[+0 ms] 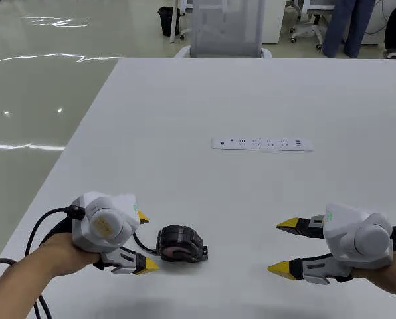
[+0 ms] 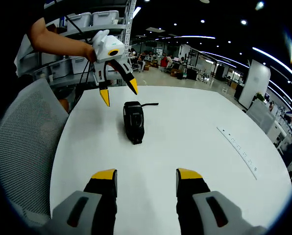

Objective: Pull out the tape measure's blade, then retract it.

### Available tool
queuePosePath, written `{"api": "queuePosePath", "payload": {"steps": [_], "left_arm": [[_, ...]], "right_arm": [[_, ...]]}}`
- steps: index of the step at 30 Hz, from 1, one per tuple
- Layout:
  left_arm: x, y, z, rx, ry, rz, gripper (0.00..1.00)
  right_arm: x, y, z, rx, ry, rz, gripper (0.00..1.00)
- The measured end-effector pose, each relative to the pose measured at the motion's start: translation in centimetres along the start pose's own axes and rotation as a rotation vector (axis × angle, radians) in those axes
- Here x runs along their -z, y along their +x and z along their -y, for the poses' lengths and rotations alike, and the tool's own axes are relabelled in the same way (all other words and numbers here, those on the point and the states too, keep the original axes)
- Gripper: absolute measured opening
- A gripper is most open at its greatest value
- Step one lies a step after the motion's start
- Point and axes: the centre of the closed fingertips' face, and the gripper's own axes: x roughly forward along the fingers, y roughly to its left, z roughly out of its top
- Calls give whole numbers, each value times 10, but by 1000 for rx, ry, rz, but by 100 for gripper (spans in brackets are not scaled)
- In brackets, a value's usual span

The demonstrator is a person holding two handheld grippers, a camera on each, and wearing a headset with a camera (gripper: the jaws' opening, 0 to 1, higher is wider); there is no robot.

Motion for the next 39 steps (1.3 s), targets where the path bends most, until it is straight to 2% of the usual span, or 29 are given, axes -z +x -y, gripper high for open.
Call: {"api": "queuePosePath", "payload": {"steps": [13, 19, 25, 33, 39], "left_arm": [[0, 18, -5, 28, 12, -13, 48], [-4, 25, -7, 35, 9, -10, 47], [-3, 33, -8, 50, 23, -21, 46], [-5, 38, -7, 80, 77, -37, 43], [-4, 44, -5, 98, 96, -42, 39]], "right_arm": [[-7, 35, 2, -61, -42, 1, 44], [-12, 50, -1, -92, -57, 8, 41], [-15, 64, -5, -122, -72, 11, 39], [-19, 83, -9, -154, -100, 5, 36], [-18, 96, -11, -173, -108, -8, 34]]}}
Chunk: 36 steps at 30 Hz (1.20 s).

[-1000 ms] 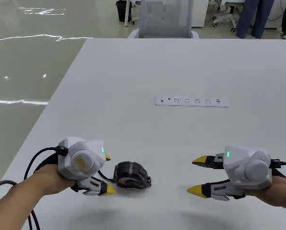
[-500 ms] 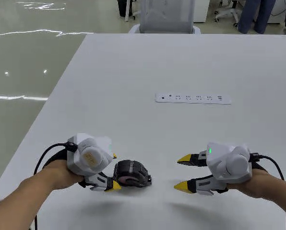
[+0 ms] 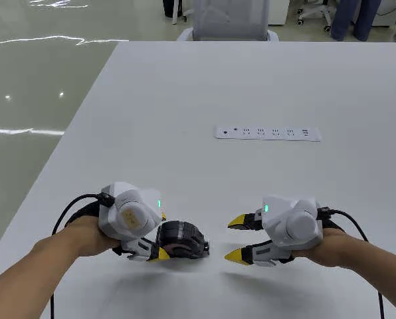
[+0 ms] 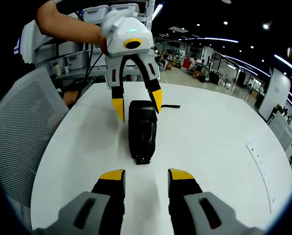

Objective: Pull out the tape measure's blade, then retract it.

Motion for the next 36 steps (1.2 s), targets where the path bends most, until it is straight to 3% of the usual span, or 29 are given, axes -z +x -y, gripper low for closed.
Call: {"api": "queuePosePath", "payload": {"steps": [18, 25, 36], "left_arm": [[1, 9, 2, 59, 97, -11, 29], [1, 9, 2, 72, 99, -5, 28], [1, 9, 3, 62, 66, 10, 27]], "right_arm": [[2, 35, -6, -70, -24, -27, 27], [6, 45, -7, -89, -49, -52, 21], [3, 50, -8, -115, -36, -38, 18]]}}
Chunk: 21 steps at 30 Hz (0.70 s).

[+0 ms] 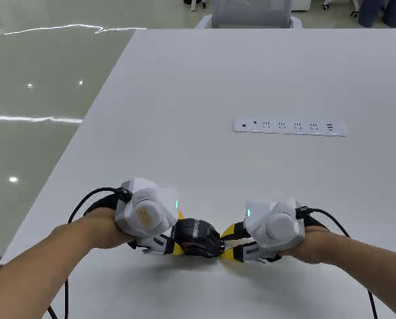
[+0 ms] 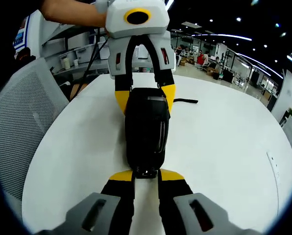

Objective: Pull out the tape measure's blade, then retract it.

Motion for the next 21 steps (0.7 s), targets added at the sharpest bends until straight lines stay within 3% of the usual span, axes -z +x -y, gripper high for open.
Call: {"api": "queuePosePath", "payload": {"steps": [21], "left_arm": [[1, 0, 0, 5, -22, 10, 27]], "right_arm": [[3, 2, -1, 6, 22, -10, 12]]}}
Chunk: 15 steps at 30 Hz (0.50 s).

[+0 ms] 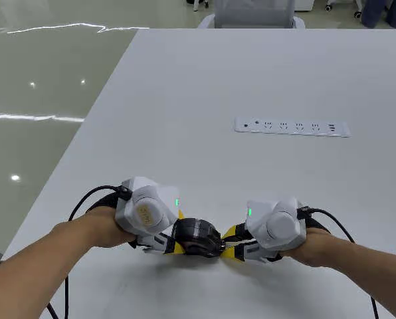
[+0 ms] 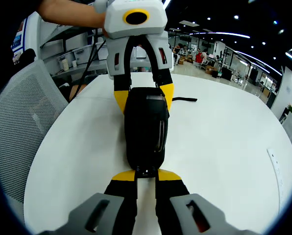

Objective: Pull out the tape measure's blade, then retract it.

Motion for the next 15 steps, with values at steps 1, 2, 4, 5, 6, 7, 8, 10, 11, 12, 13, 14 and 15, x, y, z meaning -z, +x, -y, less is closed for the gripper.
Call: {"api": "queuePosePath", "payload": {"steps": [1, 2, 4, 5, 6, 7, 8, 10, 11, 12, 13, 14, 15], "left_arm": [[0, 0, 0, 0, 0, 0, 27], [0, 0, 0, 2, -2, 0, 27], [0, 0, 0, 2, -8, 0, 26], [0, 0, 0, 1, -10, -1, 26], [0, 0, 1, 0, -11, -1, 26], [0, 0, 1, -1, -14, -1, 26], [0, 0, 1, -1, -15, -1, 26], [1, 0, 0, -4, -19, -1, 26], [1, 0, 0, -4, -21, 1, 26], [1, -1, 0, -6, -25, 3, 26], [2, -1, 0, -6, -28, 4, 26], [1, -1, 0, -7, -30, 4, 26], [1, 0, 0, -8, -30, 3, 26]], "right_arm": [[0, 0, 0, 0, 1, -1, 12], [0, 0, -1, -1, -3, -3, 12], [0, 0, -1, 0, -14, -6, 12], [0, 0, -1, 1, -17, -6, 11], [0, 0, -1, 1, -16, -7, 11], [0, -1, -1, 2, -16, -7, 11], [0, -1, -1, 1, -15, -6, 11], [0, -1, 0, 0, -12, -2, 11], [-1, -2, 0, 0, -13, -1, 11], [-1, -2, 0, 1, -18, 0, 11], [-1, -2, 0, 1, -16, 1, 11], [-1, -2, 0, 0, -11, 1, 11], [-2, -3, 0, 1, -15, 1, 11]]}}
